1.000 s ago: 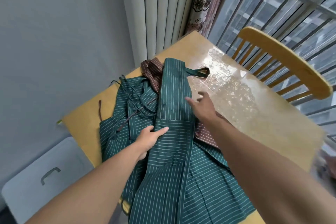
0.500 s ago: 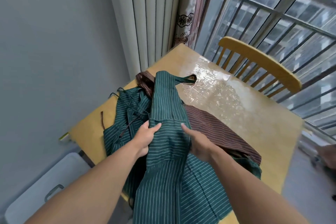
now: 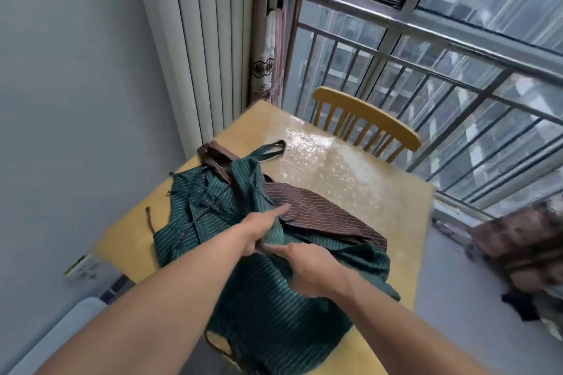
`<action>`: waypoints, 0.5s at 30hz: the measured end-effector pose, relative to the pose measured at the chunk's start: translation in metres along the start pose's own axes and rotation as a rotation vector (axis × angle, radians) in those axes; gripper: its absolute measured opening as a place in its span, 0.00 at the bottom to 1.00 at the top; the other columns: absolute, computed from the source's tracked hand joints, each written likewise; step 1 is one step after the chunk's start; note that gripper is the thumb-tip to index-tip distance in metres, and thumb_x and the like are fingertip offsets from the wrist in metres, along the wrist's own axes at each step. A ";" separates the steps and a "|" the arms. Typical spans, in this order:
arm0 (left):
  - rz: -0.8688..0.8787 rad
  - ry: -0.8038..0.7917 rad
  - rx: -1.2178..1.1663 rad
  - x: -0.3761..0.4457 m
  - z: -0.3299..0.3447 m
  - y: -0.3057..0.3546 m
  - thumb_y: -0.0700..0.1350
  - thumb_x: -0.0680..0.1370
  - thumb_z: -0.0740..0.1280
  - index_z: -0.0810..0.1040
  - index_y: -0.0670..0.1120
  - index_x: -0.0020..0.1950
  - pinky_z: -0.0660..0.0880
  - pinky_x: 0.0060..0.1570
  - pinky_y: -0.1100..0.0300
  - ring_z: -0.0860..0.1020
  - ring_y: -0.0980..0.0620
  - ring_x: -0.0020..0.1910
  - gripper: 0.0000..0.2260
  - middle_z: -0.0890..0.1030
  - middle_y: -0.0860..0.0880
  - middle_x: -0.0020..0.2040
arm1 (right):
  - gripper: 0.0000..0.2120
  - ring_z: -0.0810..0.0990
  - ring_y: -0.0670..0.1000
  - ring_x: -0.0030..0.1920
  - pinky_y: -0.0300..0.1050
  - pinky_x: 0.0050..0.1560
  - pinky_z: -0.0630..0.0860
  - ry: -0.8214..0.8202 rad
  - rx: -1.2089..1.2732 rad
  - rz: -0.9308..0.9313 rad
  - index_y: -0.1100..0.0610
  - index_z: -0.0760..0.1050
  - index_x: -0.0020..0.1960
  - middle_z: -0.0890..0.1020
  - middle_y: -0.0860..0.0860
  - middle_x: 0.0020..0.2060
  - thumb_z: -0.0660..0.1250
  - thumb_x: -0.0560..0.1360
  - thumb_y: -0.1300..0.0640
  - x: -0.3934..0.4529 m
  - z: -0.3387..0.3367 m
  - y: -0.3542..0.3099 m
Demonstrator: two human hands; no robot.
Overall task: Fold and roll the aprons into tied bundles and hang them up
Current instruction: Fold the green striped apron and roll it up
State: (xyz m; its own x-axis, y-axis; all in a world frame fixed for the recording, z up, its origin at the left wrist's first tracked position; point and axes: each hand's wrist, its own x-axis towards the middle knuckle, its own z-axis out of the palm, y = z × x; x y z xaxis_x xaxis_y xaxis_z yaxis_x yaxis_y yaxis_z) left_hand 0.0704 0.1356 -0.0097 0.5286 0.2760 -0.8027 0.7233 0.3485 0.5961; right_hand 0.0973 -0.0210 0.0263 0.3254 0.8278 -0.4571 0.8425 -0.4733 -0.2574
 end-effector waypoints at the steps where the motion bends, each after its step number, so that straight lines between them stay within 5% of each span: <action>1: 0.021 0.050 -0.004 0.002 0.003 -0.003 0.64 0.71 0.75 0.72 0.43 0.74 0.77 0.62 0.48 0.75 0.39 0.67 0.39 0.75 0.45 0.72 | 0.43 0.82 0.58 0.52 0.52 0.40 0.80 0.001 -0.066 -0.009 0.42 0.56 0.81 0.81 0.52 0.58 0.65 0.72 0.66 -0.008 0.006 -0.009; 3: 0.076 0.179 -0.079 0.014 0.001 -0.012 0.51 0.80 0.70 0.69 0.39 0.76 0.72 0.65 0.51 0.73 0.40 0.70 0.28 0.73 0.42 0.74 | 0.44 0.81 0.59 0.50 0.50 0.35 0.75 -0.012 -0.118 -0.003 0.47 0.53 0.83 0.78 0.53 0.60 0.65 0.72 0.69 -0.022 0.021 -0.021; 5: 0.089 0.165 -0.170 0.019 -0.001 -0.015 0.49 0.81 0.68 0.73 0.40 0.72 0.77 0.62 0.46 0.77 0.39 0.65 0.22 0.76 0.40 0.71 | 0.46 0.80 0.61 0.50 0.48 0.32 0.71 -0.057 -0.093 0.046 0.49 0.47 0.83 0.74 0.54 0.64 0.66 0.73 0.67 -0.035 0.037 -0.024; 8: 0.109 0.036 -0.326 0.011 0.000 -0.008 0.47 0.81 0.67 0.81 0.39 0.59 0.81 0.53 0.44 0.83 0.40 0.52 0.13 0.84 0.38 0.58 | 0.46 0.76 0.62 0.66 0.56 0.58 0.77 -0.285 0.253 0.147 0.46 0.45 0.83 0.67 0.55 0.75 0.72 0.77 0.50 -0.047 0.043 -0.010; 10: 0.172 -0.078 -0.368 -0.006 0.002 0.000 0.44 0.80 0.63 0.81 0.38 0.55 0.80 0.53 0.46 0.82 0.39 0.50 0.11 0.84 0.37 0.54 | 0.39 0.75 0.58 0.69 0.54 0.68 0.73 -0.374 0.464 0.201 0.51 0.55 0.82 0.69 0.52 0.76 0.69 0.79 0.40 -0.053 0.041 0.004; 13: 0.248 -0.201 -0.353 -0.032 -0.001 0.010 0.42 0.76 0.60 0.77 0.42 0.41 0.76 0.46 0.50 0.78 0.42 0.41 0.08 0.81 0.40 0.42 | 0.28 0.80 0.51 0.61 0.49 0.66 0.76 0.029 0.623 0.289 0.55 0.74 0.71 0.79 0.51 0.67 0.66 0.79 0.37 -0.055 0.031 0.022; 15: 0.273 -0.266 -0.324 -0.048 -0.008 0.017 0.42 0.74 0.60 0.72 0.45 0.35 0.74 0.43 0.51 0.76 0.44 0.36 0.07 0.78 0.43 0.36 | 0.34 0.78 0.48 0.61 0.51 0.67 0.75 0.309 0.769 0.405 0.50 0.72 0.71 0.78 0.47 0.65 0.69 0.73 0.31 -0.051 0.015 0.034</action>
State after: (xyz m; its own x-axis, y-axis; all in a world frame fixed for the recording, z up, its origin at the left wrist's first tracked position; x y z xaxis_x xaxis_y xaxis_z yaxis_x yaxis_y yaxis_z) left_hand 0.0540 0.1351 0.0384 0.8051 0.1728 -0.5675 0.3897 0.5673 0.7255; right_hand 0.1024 -0.0838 0.0280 0.7268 0.5464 -0.4162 0.1583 -0.7229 -0.6726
